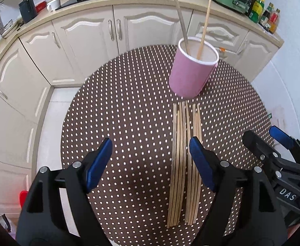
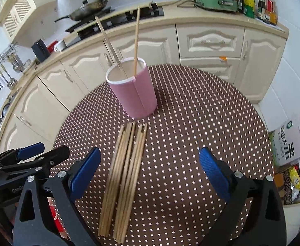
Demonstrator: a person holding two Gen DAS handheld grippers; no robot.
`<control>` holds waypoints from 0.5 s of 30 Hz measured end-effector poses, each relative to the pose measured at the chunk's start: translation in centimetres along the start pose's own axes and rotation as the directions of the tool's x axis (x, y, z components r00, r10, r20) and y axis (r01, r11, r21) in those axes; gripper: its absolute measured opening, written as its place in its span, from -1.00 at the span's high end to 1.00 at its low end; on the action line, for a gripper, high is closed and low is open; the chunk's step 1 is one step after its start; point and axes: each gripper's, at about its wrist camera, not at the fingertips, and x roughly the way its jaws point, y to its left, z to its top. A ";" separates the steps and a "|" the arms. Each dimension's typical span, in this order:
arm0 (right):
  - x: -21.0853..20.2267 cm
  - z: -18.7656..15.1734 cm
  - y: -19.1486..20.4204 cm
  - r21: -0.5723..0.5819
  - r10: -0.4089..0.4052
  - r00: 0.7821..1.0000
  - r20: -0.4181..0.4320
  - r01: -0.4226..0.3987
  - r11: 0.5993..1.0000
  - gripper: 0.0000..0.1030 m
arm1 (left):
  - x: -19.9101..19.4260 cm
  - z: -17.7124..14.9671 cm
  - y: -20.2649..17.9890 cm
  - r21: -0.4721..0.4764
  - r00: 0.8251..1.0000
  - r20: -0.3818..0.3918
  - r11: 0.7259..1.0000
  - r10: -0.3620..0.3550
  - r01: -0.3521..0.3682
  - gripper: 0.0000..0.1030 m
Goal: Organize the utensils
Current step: 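Move both open tools back down to the chopstick bundle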
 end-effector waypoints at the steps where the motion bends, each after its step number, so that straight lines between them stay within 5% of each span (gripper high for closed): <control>1: 0.2 -0.2 -0.1 -0.001 -0.005 1.000 -0.007 0.005 1.000 -0.81 | 0.3 -0.2 0.0 0.004 1.000 -0.008 1.000 0.000 0.000 -0.49; 15: 5.9 -4.4 0.0 -0.001 -0.058 0.970 -0.237 0.059 0.998 -0.80 | 5.4 -3.5 0.8 0.031 0.988 -0.150 0.999 0.024 -0.019 -0.48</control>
